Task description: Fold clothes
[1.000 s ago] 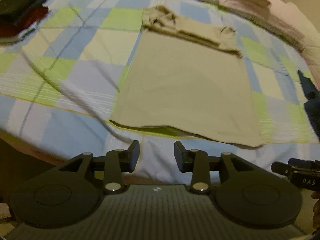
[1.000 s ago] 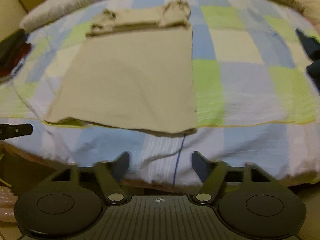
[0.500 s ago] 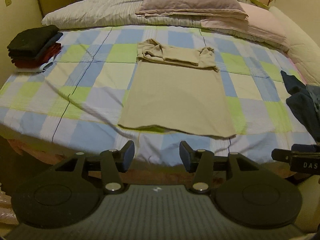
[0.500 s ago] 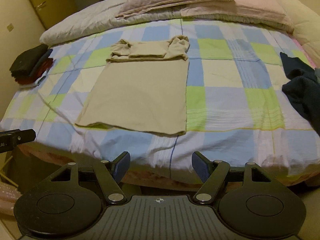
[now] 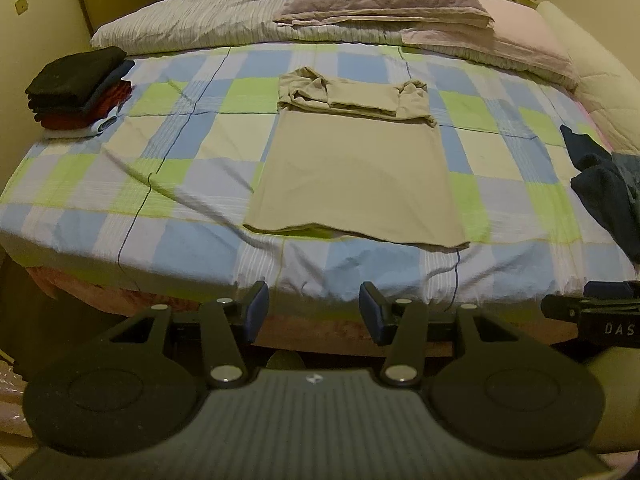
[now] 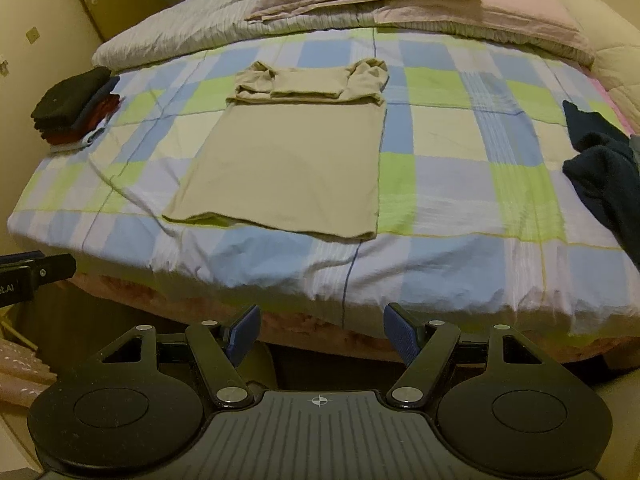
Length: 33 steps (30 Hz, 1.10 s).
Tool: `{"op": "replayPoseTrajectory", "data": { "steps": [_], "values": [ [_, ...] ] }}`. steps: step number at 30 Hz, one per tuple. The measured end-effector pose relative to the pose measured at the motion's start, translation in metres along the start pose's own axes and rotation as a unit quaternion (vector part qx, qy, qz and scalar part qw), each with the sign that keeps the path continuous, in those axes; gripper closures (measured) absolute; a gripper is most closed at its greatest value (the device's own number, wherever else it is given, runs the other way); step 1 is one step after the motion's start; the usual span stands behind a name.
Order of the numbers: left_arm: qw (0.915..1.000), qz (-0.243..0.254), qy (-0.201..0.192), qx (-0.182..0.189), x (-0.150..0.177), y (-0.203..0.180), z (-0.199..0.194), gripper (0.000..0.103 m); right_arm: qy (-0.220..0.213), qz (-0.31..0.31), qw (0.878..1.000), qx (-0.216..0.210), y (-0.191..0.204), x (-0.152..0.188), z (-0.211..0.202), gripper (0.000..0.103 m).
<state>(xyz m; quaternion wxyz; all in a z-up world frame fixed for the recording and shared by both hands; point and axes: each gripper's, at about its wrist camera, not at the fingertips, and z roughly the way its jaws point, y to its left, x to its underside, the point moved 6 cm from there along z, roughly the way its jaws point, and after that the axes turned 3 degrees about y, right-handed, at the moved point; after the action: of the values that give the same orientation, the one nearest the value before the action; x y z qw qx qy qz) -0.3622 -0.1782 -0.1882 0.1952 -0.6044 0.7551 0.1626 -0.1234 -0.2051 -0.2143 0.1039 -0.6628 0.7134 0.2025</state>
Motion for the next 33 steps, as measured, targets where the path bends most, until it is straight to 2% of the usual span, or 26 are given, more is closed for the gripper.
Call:
{"op": "replayPoseTrajectory", "data": {
  "steps": [15,27,29,33],
  "values": [
    [0.9997,0.013,0.012,0.018,-0.009,0.006,0.002,0.055,0.011,0.011,1.000,0.020,0.008,-0.002,-0.005,0.032],
    [0.9991,0.023,0.018,0.030,-0.050,0.028,0.027,0.054,0.005,0.021,0.999,0.034,0.021,-0.041,0.009,0.032],
    [0.9988,0.022,0.015,0.041,-0.060,0.034,0.032,0.054,0.004,0.028,0.999,0.031,0.020,-0.050,0.014,0.032],
    [0.9960,0.015,-0.004,0.088,-0.086,0.056,0.049,0.055,-0.003,0.050,0.999,0.017,0.015,-0.066,0.027,0.032]
  ]
}}
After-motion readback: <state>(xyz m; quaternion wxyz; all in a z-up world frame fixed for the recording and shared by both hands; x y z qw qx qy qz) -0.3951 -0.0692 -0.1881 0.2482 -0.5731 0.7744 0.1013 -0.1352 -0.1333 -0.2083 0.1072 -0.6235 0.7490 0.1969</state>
